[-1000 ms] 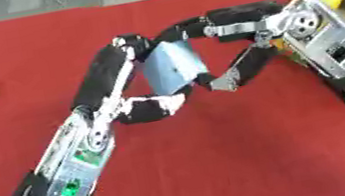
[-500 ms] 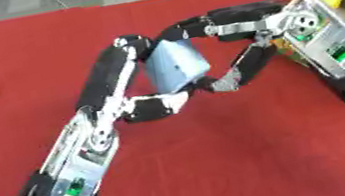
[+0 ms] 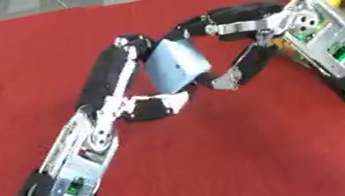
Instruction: Pick up the objects with one hand, pass them to the other hand, and then place them into the box on the other side of the table.
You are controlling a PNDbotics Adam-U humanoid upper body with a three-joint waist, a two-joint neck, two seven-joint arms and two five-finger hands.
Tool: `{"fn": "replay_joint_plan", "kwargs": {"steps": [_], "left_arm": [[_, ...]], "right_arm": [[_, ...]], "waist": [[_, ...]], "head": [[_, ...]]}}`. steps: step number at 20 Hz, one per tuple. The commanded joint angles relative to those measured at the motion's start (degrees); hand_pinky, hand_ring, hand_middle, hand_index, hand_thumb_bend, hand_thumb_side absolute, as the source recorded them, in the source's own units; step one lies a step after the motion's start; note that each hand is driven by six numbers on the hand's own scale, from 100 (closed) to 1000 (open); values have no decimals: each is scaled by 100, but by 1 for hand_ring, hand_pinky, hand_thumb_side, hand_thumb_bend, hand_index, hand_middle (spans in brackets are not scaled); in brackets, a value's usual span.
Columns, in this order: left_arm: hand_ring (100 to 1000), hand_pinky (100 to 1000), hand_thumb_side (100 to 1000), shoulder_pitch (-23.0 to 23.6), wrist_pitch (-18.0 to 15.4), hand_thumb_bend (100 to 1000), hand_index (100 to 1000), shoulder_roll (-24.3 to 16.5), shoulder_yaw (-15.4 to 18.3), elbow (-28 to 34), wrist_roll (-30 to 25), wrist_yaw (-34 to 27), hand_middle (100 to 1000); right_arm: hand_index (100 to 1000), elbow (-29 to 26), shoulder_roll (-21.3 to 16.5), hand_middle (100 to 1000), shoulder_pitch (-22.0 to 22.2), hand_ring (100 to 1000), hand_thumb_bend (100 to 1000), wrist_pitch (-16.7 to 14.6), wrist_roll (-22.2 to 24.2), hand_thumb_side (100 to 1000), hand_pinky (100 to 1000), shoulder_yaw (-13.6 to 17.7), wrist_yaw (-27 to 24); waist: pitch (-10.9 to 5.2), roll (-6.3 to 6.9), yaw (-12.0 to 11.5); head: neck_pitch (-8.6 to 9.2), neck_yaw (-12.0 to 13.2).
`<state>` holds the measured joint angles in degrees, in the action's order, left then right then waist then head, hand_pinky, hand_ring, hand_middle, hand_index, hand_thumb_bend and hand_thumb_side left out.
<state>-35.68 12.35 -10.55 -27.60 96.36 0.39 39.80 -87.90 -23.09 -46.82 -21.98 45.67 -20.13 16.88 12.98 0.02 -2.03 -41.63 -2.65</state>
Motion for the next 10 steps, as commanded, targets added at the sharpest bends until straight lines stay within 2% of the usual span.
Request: {"fn": "replay_joint_plan", "kwargs": {"steps": [1, 5, 6, 10], "left_arm": [[580, 669, 274, -233, -191, 100, 549, 140, -144, 321, -38, -36, 490], [579, 668, 275, -239, -225, 100, 549, 140, -145, 345, -51, -64, 490], [579, 667, 275, -242, -230, 100, 550, 140, -145, 350, -50, -66, 490], [579, 666, 275, -256, -246, 100, 561, 141, -138, 375, -23, -73, 491]], "right_arm": [[887, 2, -33, 826, -50, 1000, 105, -303, 357, 230, 984, -83, 33], [871, -12, -40, 808, -50, 1000, 103, -271, 330, 229, 982, -96, 30], [790, -12, -41, 721, -49, 1000, 100, -267, 330, 221, 971, -99, 27], [743, -5, -48, 662, -41, 1000, 100, -244, 355, 216, 963, -109, -20]], "waist": [[-85, 8, 1], [-85, 7, 0], [-86, 7, -1], [-89, 6, -9]], "head": [[60, -3], [62, 1], [63, 2], [66, 5]]}}
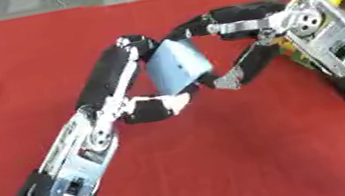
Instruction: Pick up the objects with one hand, pass them to the other hand, and then place them into the box on the other side of the table.
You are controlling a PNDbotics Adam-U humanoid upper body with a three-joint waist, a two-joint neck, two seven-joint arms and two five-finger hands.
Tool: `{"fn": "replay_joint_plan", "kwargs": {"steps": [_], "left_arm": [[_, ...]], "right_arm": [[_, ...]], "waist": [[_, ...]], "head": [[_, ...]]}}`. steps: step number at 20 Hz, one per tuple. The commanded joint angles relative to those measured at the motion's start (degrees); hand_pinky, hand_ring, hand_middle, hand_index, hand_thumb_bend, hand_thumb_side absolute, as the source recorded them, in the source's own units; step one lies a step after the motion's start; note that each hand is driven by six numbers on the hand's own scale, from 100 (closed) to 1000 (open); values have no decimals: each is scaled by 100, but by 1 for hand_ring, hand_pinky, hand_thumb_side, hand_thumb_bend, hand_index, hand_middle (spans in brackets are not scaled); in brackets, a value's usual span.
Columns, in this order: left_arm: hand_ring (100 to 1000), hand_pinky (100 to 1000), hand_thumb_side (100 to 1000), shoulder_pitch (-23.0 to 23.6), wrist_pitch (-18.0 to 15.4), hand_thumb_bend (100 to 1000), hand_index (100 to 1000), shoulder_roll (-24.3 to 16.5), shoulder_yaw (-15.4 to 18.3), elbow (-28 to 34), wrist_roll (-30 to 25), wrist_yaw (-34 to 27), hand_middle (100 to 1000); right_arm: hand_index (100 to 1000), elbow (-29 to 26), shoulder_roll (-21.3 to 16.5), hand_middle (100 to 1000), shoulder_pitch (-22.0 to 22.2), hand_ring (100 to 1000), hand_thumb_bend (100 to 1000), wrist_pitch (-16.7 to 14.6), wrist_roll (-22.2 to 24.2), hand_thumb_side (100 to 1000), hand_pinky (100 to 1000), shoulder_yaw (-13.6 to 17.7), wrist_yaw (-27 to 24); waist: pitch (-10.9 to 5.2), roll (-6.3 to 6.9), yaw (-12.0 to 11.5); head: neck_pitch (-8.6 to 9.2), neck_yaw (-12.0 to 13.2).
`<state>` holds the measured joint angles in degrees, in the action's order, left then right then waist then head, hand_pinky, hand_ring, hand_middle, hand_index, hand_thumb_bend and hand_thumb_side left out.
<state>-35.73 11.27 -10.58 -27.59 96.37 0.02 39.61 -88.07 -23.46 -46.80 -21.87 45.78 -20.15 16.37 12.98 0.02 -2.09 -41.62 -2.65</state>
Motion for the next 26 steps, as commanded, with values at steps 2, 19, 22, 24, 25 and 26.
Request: {"fn": "replay_joint_plan", "kwargs": {"steps": [2, 19, 22, 24, 25, 26], "left_arm": [[579, 666, 274, -254, -121, 100, 579, 145, -132, 376, 39, -48, 493], [628, 698, 491, -221, 203, 596, 849, 138, -98, 232, 345, 353, 571], [638, 703, 509, -216, 300, 642, 849, 147, -96, 202, 470, 440, 582], [639, 704, 515, -212, 369, 656, 847, 152, -92, 184, 543, 490, 582], [640, 704, 518, -209, 403, 664, 848, 155, -92, 172, 573, 510, 582], [641, 706, 519, -208, 429, 671, 847, 158, -95, 162, 593, 528, 583]], "right_arm": [[721, 12, -17, 636, -42, 1000, 100, -241, 348, 213, 958, -105, 7], [575, -115, -63, 508, -25, 1000, 100, 42, 123, 196, 921, -76, -171], [566, -133, -68, 502, -25, 1000, 100, 98, 57, 186, 919, -65, -193], [560, -147, -72, 497, -26, 1000, 100, 121, 35, 188, 917, -64, -197], [559, -152, -73, 496, -26, 1000, 100, 128, 32, 187, 916, -67, -198], [558, -156, -73, 496, -25, 1000, 100, 133, 31, 188, 916, -68, -198]], "waist": [[-90, 5, -4], [-91, 6, 2], [-91, 6, 5], [-89, 5, 7], [-88, 6, 9], [-87, 6, 9]], "head": [[69, 4], [64, -14], [67, -18], [69, -24], [70, -25], [71, -26]]}}
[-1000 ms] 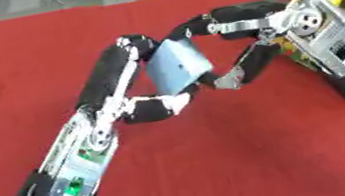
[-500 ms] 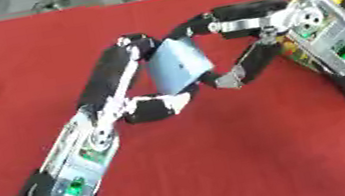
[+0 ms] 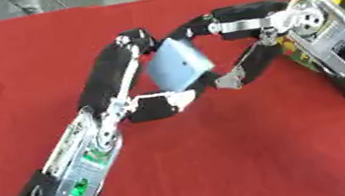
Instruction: Pick up the objects with one hand, pass them to the other hand, and then place them into the box on the other side of the table.
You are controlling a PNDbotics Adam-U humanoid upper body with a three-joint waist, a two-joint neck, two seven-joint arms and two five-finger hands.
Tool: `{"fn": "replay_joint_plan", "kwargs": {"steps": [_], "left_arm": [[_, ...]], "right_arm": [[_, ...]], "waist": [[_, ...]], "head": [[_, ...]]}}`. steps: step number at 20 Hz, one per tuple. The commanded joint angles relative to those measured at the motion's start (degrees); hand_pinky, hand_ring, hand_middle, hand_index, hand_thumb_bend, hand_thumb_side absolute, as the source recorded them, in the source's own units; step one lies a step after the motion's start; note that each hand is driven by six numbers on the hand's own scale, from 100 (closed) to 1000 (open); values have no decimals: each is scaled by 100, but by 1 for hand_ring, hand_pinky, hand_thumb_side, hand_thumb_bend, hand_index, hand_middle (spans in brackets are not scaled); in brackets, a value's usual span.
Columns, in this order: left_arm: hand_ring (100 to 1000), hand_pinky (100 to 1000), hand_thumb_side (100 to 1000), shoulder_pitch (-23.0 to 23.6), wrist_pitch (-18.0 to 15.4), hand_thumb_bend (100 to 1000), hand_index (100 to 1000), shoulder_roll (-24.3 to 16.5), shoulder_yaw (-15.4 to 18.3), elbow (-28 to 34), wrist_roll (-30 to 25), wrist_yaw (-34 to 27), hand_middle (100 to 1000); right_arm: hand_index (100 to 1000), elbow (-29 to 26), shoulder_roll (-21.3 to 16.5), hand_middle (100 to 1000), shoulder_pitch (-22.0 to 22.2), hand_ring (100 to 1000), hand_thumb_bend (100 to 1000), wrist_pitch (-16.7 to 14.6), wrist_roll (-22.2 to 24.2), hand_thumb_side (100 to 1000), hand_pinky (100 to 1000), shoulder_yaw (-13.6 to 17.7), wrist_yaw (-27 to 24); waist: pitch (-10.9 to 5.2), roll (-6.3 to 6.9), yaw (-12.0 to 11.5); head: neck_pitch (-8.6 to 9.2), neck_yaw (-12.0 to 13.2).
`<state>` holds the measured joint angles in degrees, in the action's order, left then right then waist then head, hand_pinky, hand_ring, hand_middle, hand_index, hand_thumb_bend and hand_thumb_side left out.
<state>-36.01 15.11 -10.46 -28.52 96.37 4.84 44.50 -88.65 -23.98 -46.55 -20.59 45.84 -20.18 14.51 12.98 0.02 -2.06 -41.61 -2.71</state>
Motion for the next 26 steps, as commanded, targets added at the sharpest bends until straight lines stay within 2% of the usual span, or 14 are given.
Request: {"fn": "replay_joint_plan", "kwargs": {"steps": [1, 10, 14, 26], "left_arm": [[642, 706, 521, -178, 71, 673, 846, 146, -5, 149, 120, 59, 584], [650, 715, 513, -140, 190, 721, 837, 127, -19, 85, 91, 202, 586], [653, 719, 533, -96, 77, 743, 836, 73, -48, 135, 33, 152, 586], [665, 735, 631, 52, -311, 882, 842, -124, -100, 325, -227, 71, 599]], "right_arm": [[558, -99, -22, 496, -49, 1000, 100, 9, 24, 188, 916, -64, -11], [555, -101, -49, 493, -43, 1000, 100, 30, -22, 189, 913, -33, -9], [554, -93, -71, 493, -41, 1000, 100, 53, -65, 188, 913, -2, -7], [549, -30, -142, 489, -38, 1000, 100, 161, -261, 190, 911, 116, 39]], "waist": [[-87, 6, 9], [-87, 13, 19], [-88, 17, 22], [-99, 17, 14]], "head": [[67, -22], [71, -26], [72, -29], [72, -44]]}}
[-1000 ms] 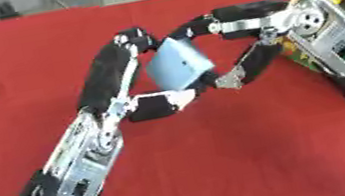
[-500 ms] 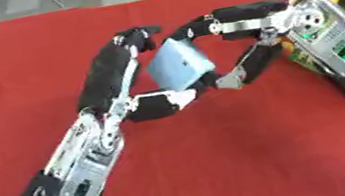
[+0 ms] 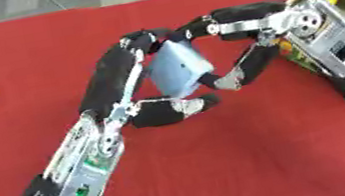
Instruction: Pick up the objects with one hand, pass them to the other hand, and then place them into the box on the other side of the table.
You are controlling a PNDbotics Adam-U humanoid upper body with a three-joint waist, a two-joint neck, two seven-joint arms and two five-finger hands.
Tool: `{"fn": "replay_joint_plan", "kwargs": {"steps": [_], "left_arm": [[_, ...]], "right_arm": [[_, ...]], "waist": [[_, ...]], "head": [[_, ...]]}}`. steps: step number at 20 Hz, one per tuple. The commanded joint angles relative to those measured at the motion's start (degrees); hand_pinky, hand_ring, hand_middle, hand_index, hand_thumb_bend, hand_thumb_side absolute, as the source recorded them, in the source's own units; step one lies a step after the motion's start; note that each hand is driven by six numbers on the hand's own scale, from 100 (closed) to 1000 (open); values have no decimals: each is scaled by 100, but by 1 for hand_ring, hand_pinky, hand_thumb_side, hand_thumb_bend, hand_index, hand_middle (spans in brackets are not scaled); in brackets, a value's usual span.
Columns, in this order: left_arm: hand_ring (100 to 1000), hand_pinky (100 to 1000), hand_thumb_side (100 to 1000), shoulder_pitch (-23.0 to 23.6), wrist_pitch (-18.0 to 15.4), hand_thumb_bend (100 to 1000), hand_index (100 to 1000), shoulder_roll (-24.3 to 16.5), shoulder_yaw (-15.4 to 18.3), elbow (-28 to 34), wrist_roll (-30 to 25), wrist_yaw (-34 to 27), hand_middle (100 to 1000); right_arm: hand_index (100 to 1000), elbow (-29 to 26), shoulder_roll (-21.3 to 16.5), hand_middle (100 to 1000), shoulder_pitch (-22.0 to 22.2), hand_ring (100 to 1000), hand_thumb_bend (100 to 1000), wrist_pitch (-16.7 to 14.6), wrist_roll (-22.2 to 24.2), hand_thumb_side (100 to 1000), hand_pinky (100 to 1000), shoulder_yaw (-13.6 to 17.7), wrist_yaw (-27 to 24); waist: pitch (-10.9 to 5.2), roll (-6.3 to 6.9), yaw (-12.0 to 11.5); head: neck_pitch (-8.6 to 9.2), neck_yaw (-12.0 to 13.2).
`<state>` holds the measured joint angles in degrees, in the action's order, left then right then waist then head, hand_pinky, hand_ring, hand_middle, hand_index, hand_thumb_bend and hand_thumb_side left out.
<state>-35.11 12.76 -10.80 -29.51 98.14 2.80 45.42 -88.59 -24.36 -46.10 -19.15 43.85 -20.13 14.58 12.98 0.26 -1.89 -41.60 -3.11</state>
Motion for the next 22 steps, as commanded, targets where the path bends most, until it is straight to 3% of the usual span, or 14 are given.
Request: {"fn": "replay_joint_plan", "kwargs": {"steps": [1, 15, 22], "left_arm": [[665, 734, 626, -30, -94, 881, 842, -97, -1, 158, -32, -22, 600], [661, 732, 597, 74, 34, 874, 843, -159, 102, 185, 190, 42, 598], [661, 732, 606, 473, 139, 872, 838, -613, 244, 376, 351, -30, 599]], "right_arm": [[549, -28, -110, 489, -82, 1000, 100, 24, -81, 189, 911, 119, 39], [547, 1, -202, 488, -50, 1000, 100, 59, -228, 189, 908, 204, 77], [561, -46, -355, 501, 29, 1000, 100, 371, -428, 114, 915, 551, -185]], "waist": [[-100, -6, -4], [-108, -17, -6], [-115, 2, 28]], "head": [[73, -7], [100, -15], [97, -34]]}}
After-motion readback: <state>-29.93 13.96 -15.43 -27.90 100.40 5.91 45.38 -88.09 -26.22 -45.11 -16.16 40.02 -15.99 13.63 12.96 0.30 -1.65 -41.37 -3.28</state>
